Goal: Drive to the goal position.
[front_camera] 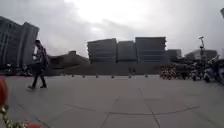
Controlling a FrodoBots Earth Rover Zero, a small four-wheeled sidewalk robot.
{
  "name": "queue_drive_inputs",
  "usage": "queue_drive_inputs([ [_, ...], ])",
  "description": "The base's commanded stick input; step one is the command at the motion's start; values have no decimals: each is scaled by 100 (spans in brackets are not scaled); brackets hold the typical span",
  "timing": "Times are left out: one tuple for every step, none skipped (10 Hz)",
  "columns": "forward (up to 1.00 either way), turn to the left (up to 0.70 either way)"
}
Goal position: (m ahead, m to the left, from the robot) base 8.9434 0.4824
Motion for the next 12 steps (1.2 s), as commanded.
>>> queue_drive_inputs([
  [100, 40],
  [100, 40],
  [100, 40],
  [100, 40],
  [100, 40],
  [100, 40],
  [100, 40],
  [100, 29],
  [100, 16],
  [100, 3],
  [100, 0],
  [100, 0],
])
